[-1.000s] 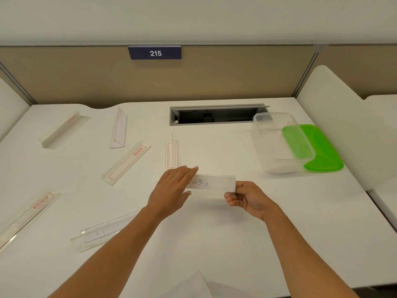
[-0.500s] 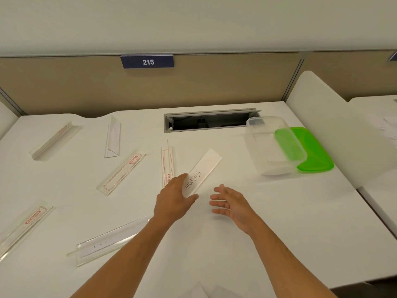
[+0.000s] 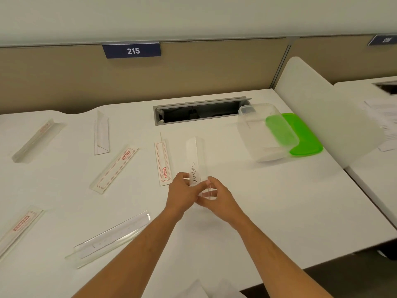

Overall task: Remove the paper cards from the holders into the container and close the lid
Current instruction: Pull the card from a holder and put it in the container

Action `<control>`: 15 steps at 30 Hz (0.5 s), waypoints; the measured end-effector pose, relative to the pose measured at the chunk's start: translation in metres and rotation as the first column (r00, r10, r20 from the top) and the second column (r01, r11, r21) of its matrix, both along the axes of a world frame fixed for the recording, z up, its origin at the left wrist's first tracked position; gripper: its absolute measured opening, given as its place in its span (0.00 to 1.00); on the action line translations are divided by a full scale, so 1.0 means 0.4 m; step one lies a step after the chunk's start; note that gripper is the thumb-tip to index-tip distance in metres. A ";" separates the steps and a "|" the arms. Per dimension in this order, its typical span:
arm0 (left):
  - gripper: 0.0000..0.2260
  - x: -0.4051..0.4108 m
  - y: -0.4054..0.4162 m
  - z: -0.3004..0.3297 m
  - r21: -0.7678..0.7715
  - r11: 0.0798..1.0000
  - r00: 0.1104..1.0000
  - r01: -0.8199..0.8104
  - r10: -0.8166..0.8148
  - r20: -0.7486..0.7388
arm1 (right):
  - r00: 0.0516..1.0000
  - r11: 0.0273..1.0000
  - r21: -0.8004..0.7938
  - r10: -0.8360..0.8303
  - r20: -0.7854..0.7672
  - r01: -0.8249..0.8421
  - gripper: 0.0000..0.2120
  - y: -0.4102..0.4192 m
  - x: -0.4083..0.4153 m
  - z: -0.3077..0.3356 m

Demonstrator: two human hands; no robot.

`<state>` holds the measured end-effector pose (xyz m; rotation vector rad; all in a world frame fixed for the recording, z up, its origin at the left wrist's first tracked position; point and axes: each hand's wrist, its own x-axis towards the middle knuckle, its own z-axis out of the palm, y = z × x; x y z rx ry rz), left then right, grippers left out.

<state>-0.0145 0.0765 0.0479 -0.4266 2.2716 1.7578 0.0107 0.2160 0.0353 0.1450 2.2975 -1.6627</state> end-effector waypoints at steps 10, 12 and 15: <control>0.31 -0.020 0.046 -0.007 0.024 0.999 0.999 0.042 -0.042 0.015 | 0.992 0.989 0.090 -0.118 -0.035 0.121 0.32 0.040 -0.025 0.007; 0.28 -0.032 0.062 -0.004 0.034 0.997 0.997 0.076 -0.076 0.010 | 0.988 0.985 0.075 -0.152 -0.018 0.153 0.35 0.072 -0.039 0.014; 0.22 -0.054 0.100 0.005 0.058 0.995 0.996 0.086 -0.087 0.007 | 0.988 0.986 0.071 -0.153 -0.007 0.153 0.35 0.136 -0.066 0.033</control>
